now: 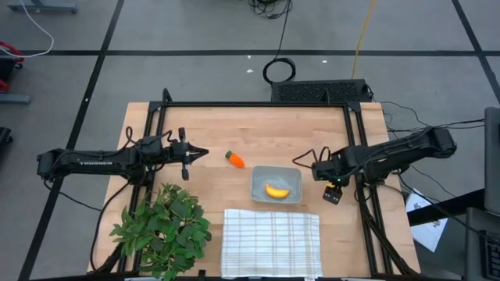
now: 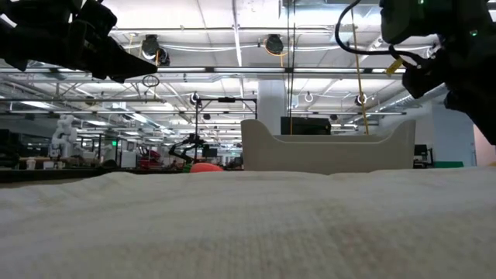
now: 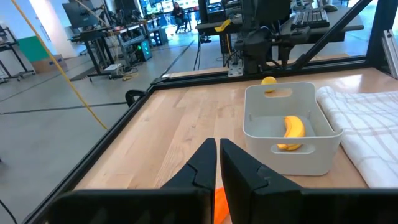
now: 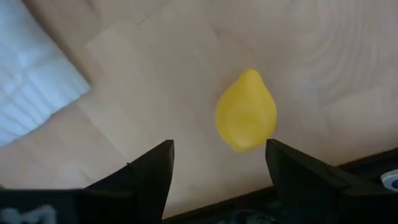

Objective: Pick and placing Produce into tupperware
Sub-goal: Put the yellow lemon into the gray bin

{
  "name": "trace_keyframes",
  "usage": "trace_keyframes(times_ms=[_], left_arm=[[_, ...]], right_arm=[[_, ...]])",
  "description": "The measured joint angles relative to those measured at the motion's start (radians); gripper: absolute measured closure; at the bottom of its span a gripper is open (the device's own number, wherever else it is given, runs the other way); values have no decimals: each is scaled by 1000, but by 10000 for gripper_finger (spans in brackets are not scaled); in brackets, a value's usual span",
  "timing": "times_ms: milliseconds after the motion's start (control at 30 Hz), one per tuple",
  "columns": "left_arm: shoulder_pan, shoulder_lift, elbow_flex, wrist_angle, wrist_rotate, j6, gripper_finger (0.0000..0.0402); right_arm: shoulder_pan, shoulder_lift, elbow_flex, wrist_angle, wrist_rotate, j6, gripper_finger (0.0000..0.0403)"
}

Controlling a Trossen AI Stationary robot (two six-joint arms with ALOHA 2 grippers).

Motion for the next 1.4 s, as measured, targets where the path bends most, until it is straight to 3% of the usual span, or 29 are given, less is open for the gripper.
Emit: trace_keyframes(times_ms=[367,767,1400], left_arm=[[0,0,0,-1,0,-4,376],[0,0,0,-2,0,-5,376],[0,0,0,-2,0,-4,376]], right_arm=[[0,6,-96,8,35,-28,157],[0,6,-142,170,34,-72,157],[0,6,-232,236,32,-105,159]])
